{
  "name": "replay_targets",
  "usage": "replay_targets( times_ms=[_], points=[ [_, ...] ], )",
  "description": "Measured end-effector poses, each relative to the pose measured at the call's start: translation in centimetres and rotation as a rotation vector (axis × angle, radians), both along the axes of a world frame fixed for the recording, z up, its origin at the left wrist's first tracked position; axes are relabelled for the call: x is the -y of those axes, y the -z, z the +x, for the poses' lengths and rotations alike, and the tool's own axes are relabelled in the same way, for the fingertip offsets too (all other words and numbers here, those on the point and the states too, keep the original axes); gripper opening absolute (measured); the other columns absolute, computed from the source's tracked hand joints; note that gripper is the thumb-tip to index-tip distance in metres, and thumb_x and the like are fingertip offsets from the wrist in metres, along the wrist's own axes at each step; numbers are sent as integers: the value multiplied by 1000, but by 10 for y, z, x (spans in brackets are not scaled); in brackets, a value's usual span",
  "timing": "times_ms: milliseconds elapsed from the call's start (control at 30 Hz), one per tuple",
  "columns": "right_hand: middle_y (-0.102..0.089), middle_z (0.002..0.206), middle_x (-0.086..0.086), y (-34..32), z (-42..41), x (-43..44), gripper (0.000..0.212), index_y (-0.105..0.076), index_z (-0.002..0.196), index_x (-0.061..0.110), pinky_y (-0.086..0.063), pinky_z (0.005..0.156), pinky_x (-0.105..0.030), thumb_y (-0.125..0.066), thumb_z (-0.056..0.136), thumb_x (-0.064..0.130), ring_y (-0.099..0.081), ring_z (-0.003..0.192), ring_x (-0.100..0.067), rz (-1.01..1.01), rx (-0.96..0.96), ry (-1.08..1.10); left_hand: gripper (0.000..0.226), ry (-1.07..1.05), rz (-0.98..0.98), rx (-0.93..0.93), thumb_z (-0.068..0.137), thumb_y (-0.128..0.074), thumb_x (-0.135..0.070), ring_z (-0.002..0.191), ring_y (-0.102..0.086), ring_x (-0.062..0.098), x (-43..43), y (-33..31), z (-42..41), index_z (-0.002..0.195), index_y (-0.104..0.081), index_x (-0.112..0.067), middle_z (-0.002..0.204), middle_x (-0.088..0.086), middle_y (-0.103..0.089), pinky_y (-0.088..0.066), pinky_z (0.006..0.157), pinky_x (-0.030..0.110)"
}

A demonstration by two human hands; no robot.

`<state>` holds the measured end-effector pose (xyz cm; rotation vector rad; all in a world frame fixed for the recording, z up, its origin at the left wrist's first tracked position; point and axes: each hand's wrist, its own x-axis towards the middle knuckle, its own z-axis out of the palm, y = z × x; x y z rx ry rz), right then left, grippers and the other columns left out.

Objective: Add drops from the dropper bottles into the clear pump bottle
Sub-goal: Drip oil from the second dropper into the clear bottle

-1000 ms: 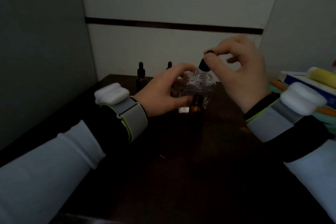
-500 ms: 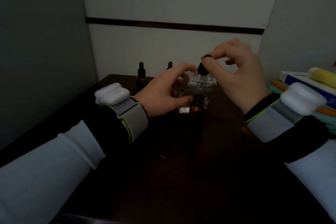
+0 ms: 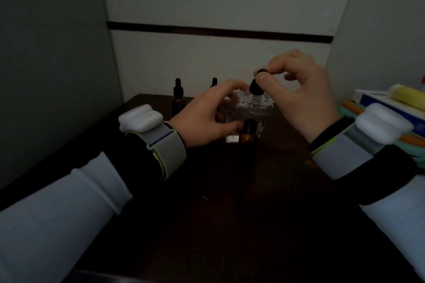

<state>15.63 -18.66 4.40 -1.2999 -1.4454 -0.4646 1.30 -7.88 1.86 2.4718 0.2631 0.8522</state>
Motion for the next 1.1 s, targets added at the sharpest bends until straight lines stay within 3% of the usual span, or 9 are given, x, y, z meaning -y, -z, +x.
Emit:
replay_targets(
  times_ms=[67,200,367,433,633,833,1100],
  points=[
    [-53,80,22,0,0,0,10,-53,71,39,-36,77,-15,-59,80,38,-50,89,-5,4,7,-6,60,-5,-3,-1,82,-71,-21,104,-57,12,-1,1,1,133,-40,-29,122,-1,-52,-50,80,28],
    [-51,80,21,0,0,-1,10,-57,74,25,-36,76,-15,-60,82,31,-49,86,-1,84,22,35,57,8,-9,14,81,-71,-21,102,-57,10,0,1,1,130,-42,-29,120,-1,-53,-51,78,26],
    [-52,87,7,-14,-5,11,8,-53,80,31,-46,75,-32,-57,86,26,-57,88,-22,330,-27,21,57,0,1,14,81,-71,-19,103,-56,12,-1,1,0,129,-43,-29,119,1,-53,-51,79,26],
    [-50,85,8,-16,-6,13,14,-49,79,35,-47,73,-37,-57,85,24,-56,85,-21,343,-24,-7,58,1,-2,13,81,-71,-18,103,-56,12,-1,1,0,130,-42,-28,120,1,-53,-50,79,25],
    [-48,83,12,-18,-5,13,16,-48,79,32,-42,70,-28,-56,86,20,-50,79,-10,391,-33,-42,58,-1,-12,11,81,-71,-18,103,-56,11,-1,1,0,130,-42,-29,120,-1,-52,-50,79,25],
    [-48,79,15,-11,-7,9,16,-47,76,33,-43,72,-30,-58,83,23,-50,77,-8,277,-31,-77,58,-2,-1,14,81,-72,-20,103,-56,9,-2,2,0,130,-42,-31,119,-3,-53,-51,79,25],
    [-48,76,16,-2,-3,2,12,-53,74,18,-39,73,-21,-58,82,26,-47,77,-3,162,14,-48,57,10,-9,14,81,-71,-18,103,-57,9,0,0,0,129,-42,-30,120,-2,-54,-51,79,26]
  ],
)
